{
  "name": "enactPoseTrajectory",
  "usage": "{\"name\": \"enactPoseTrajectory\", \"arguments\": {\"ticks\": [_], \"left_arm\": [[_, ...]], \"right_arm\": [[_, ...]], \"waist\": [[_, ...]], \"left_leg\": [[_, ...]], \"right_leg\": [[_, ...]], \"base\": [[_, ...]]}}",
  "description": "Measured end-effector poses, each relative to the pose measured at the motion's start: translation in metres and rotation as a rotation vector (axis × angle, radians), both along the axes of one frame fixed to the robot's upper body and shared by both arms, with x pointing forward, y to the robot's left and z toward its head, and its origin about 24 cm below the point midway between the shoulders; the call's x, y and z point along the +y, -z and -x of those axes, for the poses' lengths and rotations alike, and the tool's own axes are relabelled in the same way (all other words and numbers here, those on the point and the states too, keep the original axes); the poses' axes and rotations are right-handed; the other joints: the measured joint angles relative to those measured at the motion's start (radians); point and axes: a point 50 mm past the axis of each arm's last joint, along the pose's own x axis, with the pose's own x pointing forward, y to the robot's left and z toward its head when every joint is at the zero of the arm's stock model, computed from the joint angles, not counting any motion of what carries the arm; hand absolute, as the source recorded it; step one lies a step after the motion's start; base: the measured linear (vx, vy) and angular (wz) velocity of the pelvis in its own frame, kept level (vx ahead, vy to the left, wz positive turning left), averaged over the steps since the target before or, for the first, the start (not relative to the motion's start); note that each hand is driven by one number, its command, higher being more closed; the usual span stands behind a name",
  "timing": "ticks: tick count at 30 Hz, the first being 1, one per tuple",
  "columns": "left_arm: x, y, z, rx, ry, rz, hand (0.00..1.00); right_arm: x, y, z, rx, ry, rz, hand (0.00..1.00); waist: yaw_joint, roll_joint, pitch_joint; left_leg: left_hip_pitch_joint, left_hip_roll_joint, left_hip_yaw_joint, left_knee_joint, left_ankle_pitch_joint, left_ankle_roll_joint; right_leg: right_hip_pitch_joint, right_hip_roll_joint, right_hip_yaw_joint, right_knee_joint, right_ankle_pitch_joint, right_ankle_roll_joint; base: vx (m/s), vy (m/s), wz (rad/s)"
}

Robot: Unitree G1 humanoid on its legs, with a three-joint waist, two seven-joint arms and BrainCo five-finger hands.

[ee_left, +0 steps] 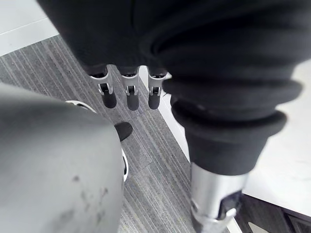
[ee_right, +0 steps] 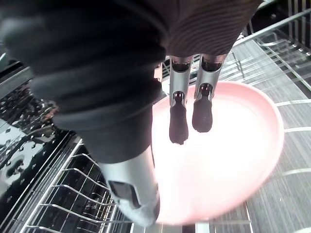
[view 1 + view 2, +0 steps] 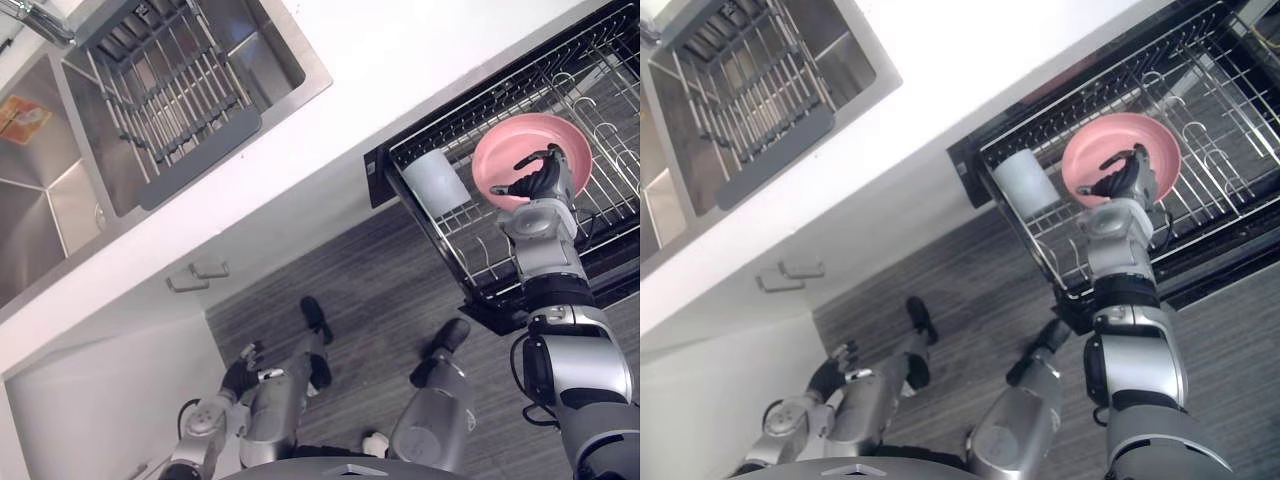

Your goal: Walk over to the sink, pick up the cup, carry it to the dishwasher, place the cup inside the dishwasher, then close the dishwasher door

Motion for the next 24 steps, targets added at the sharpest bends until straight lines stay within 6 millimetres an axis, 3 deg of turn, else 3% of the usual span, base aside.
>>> {"name": "enactPoseTrajectory", "arguments": {"ticks": [6,10,12,17,20,24], "left_arm": [[-0.001,-0.003,-0.003,-0.018,0.006,0.003,0.00],[0.000,-0.002,-0.002,-0.016,-0.007,0.000,0.00],[0.000,-0.001,-0.001,-0.007,-0.014,-0.004,0.00],[0.005,0.010,0.013,0.056,-0.013,-0.037,0.00],[0.013,0.017,0.026,0.108,-0.064,-0.048,0.00],[0.020,0.023,0.038,0.149,-0.091,-0.070,0.00]], "right_arm": [[0.005,0.023,0.009,-0.032,-0.117,-0.234,0.00],[0.025,0.007,0.019,-0.203,-0.258,-0.215,0.00],[0.026,-0.005,0.033,-0.357,-0.270,-0.240,0.00],[0.004,-0.013,0.067,-0.587,-0.151,-0.240,0.00],[-0.026,-0.005,0.095,-0.673,-0.019,-0.299,0.00],[-0.067,0.018,0.128,-0.768,0.141,-0.521,0.00]], "waist": [[-0.020,0.003,-0.002],[-0.049,0.002,-0.002],[-0.061,0.002,-0.002],[-0.088,-0.023,-0.020],[-0.101,-0.053,-0.065],[-0.149,-0.071,-0.102]], "left_leg": [[0.022,-0.001,-0.003,-0.006,-0.005,-0.006],[0.057,0.004,0.004,-0.006,-0.019,-0.022],[0.072,0.011,0.007,-0.006,-0.028,-0.020],[0.106,0.028,0.034,-0.007,-0.038,-0.028],[0.132,0.038,0.056,-0.006,-0.040,-0.031],[0.168,0.047,0.065,-0.006,-0.042,-0.034]], "right_leg": [[0.022,-0.004,0.001,0.001,0.001,0.003],[0.057,0.006,0.010,-0.027,0.006,0.015],[0.080,0.023,0.016,-0.057,0.015,0.018],[0.123,0.061,0.039,-0.122,0.039,0.012],[0.144,0.078,0.050,-0.143,0.047,0.014],[0.173,0.089,0.059,-0.146,0.038,0.004]], "base": [[0.00,-0.013,0.00],[0.02,-0.052,-0.10],[0.04,-0.060,-0.12],[0.07,-0.061,-0.15],[0.12,-0.068,-0.19],[0.08,-0.053,-0.12]]}}
